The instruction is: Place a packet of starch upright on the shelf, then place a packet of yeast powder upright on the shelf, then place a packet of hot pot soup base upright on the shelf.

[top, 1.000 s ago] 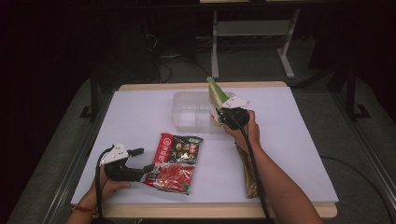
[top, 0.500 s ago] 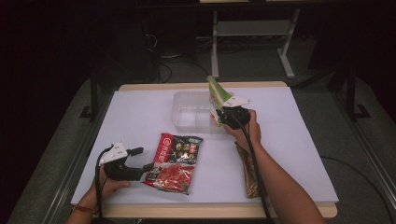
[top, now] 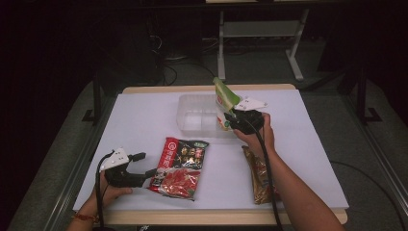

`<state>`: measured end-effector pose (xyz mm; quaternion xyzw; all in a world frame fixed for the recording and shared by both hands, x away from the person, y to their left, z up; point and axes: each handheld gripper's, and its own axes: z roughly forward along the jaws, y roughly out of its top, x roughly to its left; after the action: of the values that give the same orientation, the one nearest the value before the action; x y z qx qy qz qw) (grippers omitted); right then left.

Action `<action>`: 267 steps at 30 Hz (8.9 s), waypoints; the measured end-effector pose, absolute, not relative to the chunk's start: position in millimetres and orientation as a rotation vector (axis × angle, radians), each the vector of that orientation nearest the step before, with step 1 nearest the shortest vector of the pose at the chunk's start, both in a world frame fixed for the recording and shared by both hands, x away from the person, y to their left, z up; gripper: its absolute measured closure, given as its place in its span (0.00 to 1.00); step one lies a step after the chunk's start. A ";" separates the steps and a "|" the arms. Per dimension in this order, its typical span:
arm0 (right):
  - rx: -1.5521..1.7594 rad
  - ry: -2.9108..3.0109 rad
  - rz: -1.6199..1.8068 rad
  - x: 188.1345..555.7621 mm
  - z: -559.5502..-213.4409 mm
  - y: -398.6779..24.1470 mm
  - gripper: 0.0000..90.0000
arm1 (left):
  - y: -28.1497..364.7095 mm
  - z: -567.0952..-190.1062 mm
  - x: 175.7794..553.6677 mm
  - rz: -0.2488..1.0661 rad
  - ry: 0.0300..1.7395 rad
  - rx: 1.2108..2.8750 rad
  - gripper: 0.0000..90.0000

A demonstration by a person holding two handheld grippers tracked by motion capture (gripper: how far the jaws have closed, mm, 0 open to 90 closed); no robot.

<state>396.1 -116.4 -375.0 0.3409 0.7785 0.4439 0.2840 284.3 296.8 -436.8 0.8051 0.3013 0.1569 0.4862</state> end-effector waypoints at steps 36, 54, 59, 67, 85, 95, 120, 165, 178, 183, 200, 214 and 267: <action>1.089 2.393 1.155 323.0 -408.5 -227.6 0.46 | 285.6 -437.3 285.0 0.373 0.699 2.006 0.23; 1.302 2.607 1.119 336.3 -447.1 -226.9 0.12 | 284.4 -437.5 285.4 0.371 0.686 2.018 0.23; 1.260 2.628 1.119 334.9 -446.1 -221.9 0.25 | 283.0 -438.7 285.8 0.366 0.687 2.023 0.23; 1.196 2.725 1.148 333.8 -444.2 -212.1 0.53 | 282.9 -439.4 286.0 0.363 0.683 2.031 0.23; 1.051 2.709 1.273 319.8 -417.1 -202.9 0.87 | 267.9 -424.1 284.6 0.299 0.662 1.979 0.23; 0.945 2.542 1.465 306.7 -390.8 -189.6 0.89 | 215.6 -409.4 291.6 0.150 0.557 1.987 0.23; 0.735 2.421 1.680 293.9 -382.4 -144.5 0.89 | 123.8 -413.5 307.5 0.015 0.442 1.967 0.25; 0.654 2.307 1.588 284.6 -370.1 -155.0 0.47 | 130.0 -407.1 304.8 0.167 0.462 1.948 0.79; 0.709 2.272 1.257 283.7 -391.5 -191.2 0.29 | 154.3 -389.6 310.3 0.224 0.529 1.858 0.80; 0.771 2.286 1.214 280.8 -405.0 -202.8 0.28 | 164.8 -381.9 315.2 0.260 0.597 1.845 0.81; 0.868 2.204 1.221 279.6 -434.4 -223.1 0.27 | 183.9 -357.3 341.6 0.393 0.734 1.769 0.81; 0.859 2.189 1.201 275.6 -444.0 -221.1 0.28 | 163.1 -339.9 384.9 0.480 0.939 1.752 0.81; 0.795 2.270 1.240 272.7 -442.9 -207.0 0.29 | 78.9 -392.8 428.6 0.690 1.120 1.954 0.79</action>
<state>272.7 -207.0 -442.9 0.2868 0.8190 0.4475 0.2162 428.6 78.9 -392.8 0.7663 0.4394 0.2705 0.3828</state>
